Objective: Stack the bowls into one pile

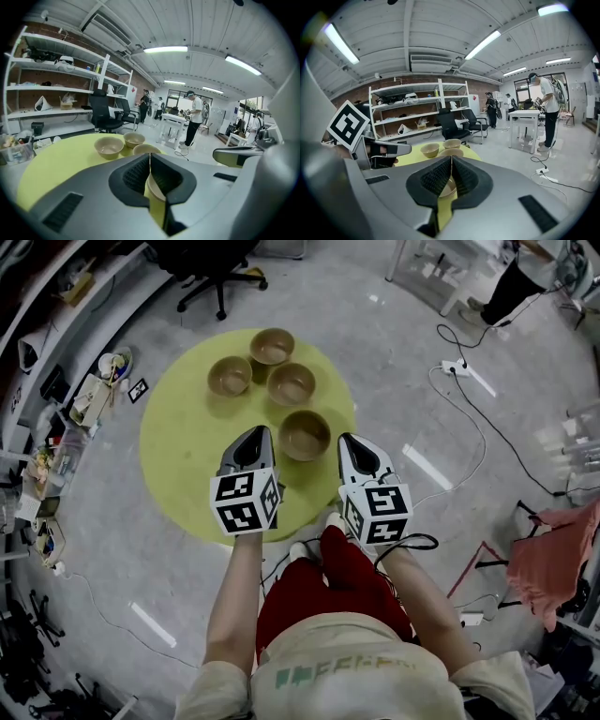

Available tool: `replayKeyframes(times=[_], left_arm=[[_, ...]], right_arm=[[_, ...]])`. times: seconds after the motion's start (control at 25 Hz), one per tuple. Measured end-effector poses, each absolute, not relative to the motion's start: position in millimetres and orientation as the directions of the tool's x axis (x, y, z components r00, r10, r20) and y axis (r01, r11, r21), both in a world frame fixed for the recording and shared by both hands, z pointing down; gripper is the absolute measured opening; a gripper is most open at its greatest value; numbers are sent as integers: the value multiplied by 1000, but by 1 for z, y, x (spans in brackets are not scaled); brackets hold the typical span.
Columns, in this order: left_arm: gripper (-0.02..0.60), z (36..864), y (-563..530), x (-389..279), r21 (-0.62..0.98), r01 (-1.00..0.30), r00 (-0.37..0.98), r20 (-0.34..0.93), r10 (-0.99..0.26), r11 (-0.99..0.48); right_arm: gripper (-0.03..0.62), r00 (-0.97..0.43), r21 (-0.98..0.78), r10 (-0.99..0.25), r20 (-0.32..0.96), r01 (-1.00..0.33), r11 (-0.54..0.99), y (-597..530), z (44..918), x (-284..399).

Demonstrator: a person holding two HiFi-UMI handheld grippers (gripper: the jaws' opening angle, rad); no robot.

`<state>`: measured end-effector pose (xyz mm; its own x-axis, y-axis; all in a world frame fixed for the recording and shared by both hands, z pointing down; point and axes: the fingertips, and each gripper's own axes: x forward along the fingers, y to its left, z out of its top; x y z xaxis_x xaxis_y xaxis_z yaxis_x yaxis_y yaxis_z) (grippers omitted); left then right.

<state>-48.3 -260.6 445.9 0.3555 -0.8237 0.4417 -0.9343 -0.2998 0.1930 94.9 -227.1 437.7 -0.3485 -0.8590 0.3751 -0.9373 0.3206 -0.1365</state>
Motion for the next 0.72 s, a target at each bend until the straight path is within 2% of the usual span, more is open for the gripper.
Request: replayKeyframes(times=[0.72], left_arm=[[23, 395, -206, -76, 205, -922, 381, 337, -861, -328]], right_arm=[[37, -342, -118, -890, 302, -940, 321, -179, 394, 72]])
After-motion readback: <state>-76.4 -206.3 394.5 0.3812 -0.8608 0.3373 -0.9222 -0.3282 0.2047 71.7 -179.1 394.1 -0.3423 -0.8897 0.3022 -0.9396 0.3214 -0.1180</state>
